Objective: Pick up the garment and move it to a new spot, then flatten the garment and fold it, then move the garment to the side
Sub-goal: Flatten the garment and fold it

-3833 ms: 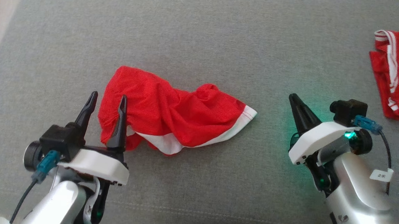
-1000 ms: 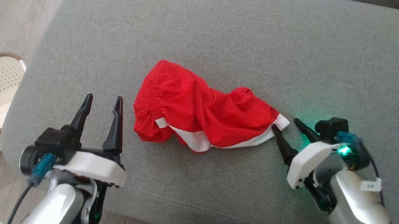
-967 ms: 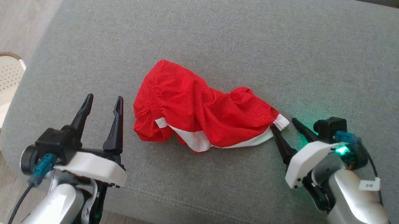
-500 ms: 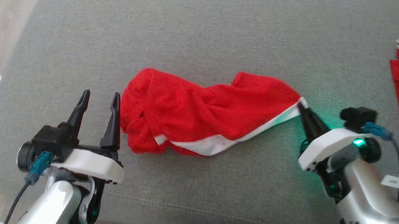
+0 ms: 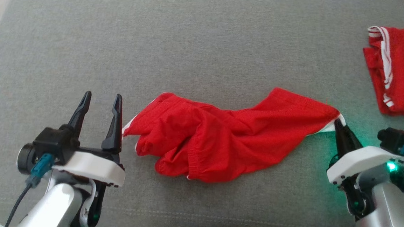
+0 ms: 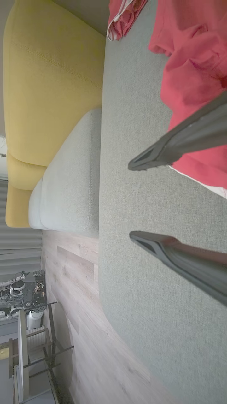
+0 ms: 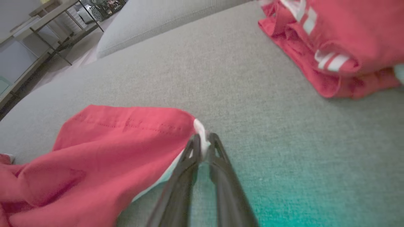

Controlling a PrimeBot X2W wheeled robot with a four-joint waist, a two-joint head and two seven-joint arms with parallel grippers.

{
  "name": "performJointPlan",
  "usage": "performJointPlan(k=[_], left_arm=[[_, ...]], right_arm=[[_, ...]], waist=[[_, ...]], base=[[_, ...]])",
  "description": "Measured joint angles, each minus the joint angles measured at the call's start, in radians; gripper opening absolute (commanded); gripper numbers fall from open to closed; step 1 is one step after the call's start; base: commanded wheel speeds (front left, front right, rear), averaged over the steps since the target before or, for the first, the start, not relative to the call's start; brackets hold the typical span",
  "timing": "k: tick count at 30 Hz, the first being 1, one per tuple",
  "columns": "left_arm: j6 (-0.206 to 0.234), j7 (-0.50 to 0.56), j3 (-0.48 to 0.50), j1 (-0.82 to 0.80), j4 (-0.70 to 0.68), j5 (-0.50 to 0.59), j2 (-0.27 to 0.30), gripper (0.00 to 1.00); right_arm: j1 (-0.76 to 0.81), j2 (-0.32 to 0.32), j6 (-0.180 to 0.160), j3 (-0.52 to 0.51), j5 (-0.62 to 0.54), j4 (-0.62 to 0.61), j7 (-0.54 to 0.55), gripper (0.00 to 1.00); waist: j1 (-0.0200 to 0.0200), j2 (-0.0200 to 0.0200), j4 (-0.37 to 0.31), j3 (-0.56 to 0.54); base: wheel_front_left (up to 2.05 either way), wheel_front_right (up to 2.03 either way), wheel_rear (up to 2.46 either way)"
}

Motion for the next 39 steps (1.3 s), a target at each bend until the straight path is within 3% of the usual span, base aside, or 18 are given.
performJointPlan(k=[7,15,24,39], left_arm=[[0.001,0.0,-0.001,0.002,0.0,0.0,0.007,1.0],[0.024,0.0,0.002,0.057,-0.02,0.0,0.031,1.0],[0.055,0.012,-0.001,0.136,-0.06,0.002,0.053,1.0],[0.064,0.028,-0.004,0.154,-0.08,0.002,0.06,1.0]], right_arm=[[0.011,0.007,0.0,-0.013,-0.076,-0.115,-0.024,1.0],[0.108,0.004,0.0,-0.013,-0.187,-0.356,-0.065,1.0],[0.232,0.015,0.0,-0.014,-0.226,-0.58,-0.018,1.0],[0.286,0.048,0.0,-0.017,-0.226,-0.661,0.03,1.0]], waist=[[0.0,0.0,-0.026,-0.025],[0.0,0.0,-0.055,-0.077],[0.0,0.0,-0.075,-0.14],[0.0,0.0,-0.078,-0.148]], base=[[0.0,0.0,0.0],[0.0,0.0,0.0],[0.0,0.0,0.0],[0.0,0.0,0.0]])
